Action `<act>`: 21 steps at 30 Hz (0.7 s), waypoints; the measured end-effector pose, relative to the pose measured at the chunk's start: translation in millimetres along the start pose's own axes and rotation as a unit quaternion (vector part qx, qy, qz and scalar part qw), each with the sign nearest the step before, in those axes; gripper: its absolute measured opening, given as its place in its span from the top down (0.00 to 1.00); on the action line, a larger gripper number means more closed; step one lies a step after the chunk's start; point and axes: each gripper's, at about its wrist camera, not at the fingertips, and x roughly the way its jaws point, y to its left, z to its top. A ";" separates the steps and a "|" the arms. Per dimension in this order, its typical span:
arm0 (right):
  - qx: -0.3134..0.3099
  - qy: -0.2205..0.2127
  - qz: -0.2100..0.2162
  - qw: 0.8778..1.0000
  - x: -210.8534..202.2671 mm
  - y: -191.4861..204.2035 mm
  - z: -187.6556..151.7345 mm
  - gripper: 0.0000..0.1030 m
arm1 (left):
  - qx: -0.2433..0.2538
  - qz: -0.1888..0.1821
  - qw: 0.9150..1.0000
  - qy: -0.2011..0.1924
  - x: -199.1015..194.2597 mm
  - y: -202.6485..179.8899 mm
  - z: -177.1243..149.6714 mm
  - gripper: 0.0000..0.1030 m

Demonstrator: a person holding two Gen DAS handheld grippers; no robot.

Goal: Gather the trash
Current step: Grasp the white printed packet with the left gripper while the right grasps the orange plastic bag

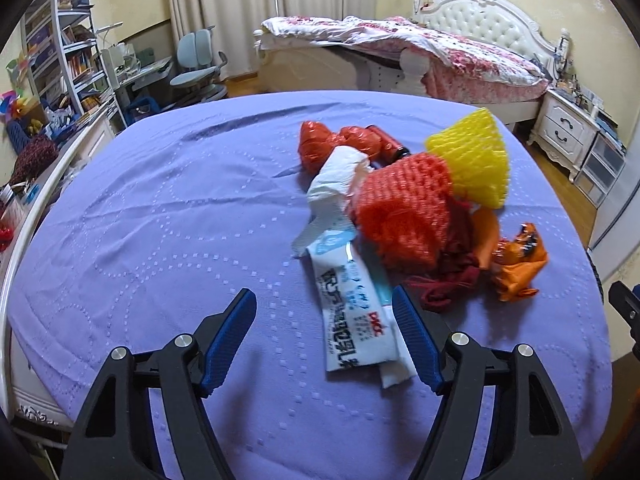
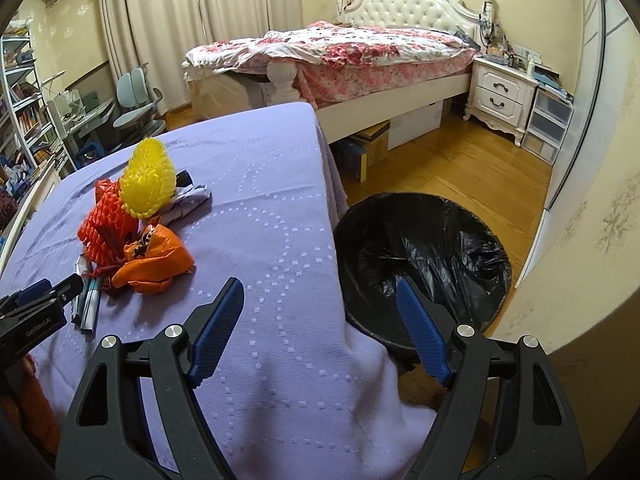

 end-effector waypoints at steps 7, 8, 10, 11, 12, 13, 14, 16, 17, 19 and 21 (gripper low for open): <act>-0.002 0.014 0.002 1.000 5.7 2.4 0.2 0.25 | -0.022 0.005 1.000 0.021 12.4 17.5 0.8 0.31; -0.004 0.015 0.001 1.000 8.6 0.0 1.2 0.25 | -0.025 0.003 0.999 0.022 14.0 19.2 1.8 0.31; -0.008 0.018 0.001 1.000 12.0 2.3 1.2 0.25 | -0.023 0.000 1.000 0.020 15.0 16.8 3.9 0.32; -0.010 0.020 0.002 1.000 13.0 3.6 0.9 0.25 | -0.018 -0.003 1.000 0.017 15.2 14.8 4.7 0.35; -0.011 0.021 0.001 1.000 14.0 3.8 0.7 0.25 | -0.013 -0.010 1.000 0.015 15.3 13.5 6.6 0.37; -0.012 0.021 0.001 1.000 14.3 5.0 0.4 0.25 | -0.012 -0.014 1.000 0.015 16.9 13.9 7.5 0.38; -0.013 0.022 0.002 1.000 14.0 6.9 0.5 0.25 | -0.013 -0.018 1.000 0.017 19.1 13.8 7.7 0.43; -0.017 0.022 0.004 1.000 14.0 8.4 1.0 0.25 | -0.018 -0.035 0.999 0.026 22.9 17.2 7.6 0.54; -0.019 0.022 0.005 1.000 13.0 10.6 1.2 0.25 | -0.018 -0.034 0.999 0.021 21.8 18.7 8.0 0.59; -0.025 0.021 0.009 0.999 11.7 15.8 1.6 0.25 | -0.013 -0.038 0.999 0.021 20.7 21.4 8.4 0.62; -0.031 0.020 0.014 0.999 11.3 21.4 1.9 0.25 | -0.014 -0.037 0.999 0.017 18.7 25.7 6.9 0.64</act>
